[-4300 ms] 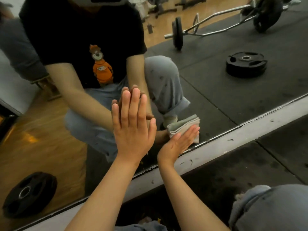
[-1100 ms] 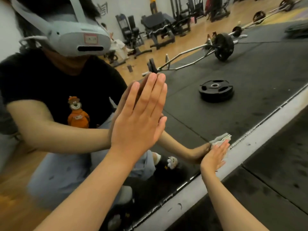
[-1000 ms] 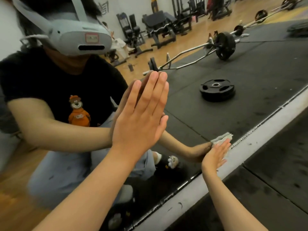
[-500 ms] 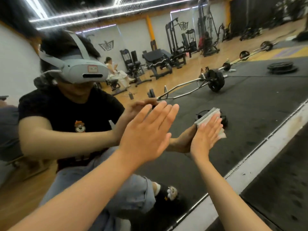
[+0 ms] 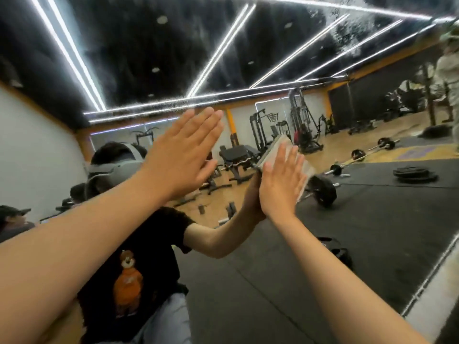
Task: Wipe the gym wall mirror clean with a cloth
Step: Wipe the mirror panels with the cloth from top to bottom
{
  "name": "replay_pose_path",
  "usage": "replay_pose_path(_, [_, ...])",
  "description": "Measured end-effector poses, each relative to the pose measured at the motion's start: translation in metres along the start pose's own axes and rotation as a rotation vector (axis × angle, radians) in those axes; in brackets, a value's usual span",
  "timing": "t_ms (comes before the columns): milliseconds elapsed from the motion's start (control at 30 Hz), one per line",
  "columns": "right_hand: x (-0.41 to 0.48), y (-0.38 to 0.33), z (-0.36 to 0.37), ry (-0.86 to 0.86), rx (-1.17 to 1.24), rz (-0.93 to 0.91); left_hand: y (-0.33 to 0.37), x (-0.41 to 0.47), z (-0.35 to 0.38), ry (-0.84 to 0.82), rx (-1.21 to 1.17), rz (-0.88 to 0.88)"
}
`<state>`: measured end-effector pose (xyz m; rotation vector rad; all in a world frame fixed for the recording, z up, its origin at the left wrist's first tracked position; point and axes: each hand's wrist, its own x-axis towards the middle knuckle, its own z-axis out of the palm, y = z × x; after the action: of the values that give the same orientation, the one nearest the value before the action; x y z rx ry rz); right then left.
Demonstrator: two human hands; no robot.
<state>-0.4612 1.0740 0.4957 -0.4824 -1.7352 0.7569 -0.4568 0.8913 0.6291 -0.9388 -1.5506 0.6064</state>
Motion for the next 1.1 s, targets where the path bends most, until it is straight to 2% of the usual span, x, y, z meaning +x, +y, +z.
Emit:
replay_pose_path(100, [0.052,-0.043,-0.01,0.008,0.05,-0.118,-0.018,0.006,-0.003,-0.043,0.033,-0.078])
replay_pose_path(267, [0.12,-0.092,-0.028,0.001,0.023,-0.259,-0.016,0.006,0.005,0.018,0.002,-0.099])
replay_pose_path(433, [0.098,-0.057,-0.028,-0.061,0.031,-0.344,-0.016,0.006,0.007,0.049,-0.02,-0.089])
replay_pose_path(667, [0.047,-0.005,-0.016,-0.132,0.026,-0.237,-0.013,0.003,0.006,0.058,-0.053,-0.119])
replay_pose_path(733, [0.037,0.005,-0.015,-0.122,0.008,-0.239,-0.012,0.002,0.004,0.012,-0.032,-0.124])
replay_pose_path(1000, [0.029,0.018,-0.01,-0.086,0.006,-0.252,-0.012,0.004,0.002,-0.057,0.031,-0.12])
replay_pose_path(1100, [0.033,0.024,-0.014,-0.121,-0.025,-0.317,-0.014,0.005,0.004,-0.021,-0.011,-0.117])
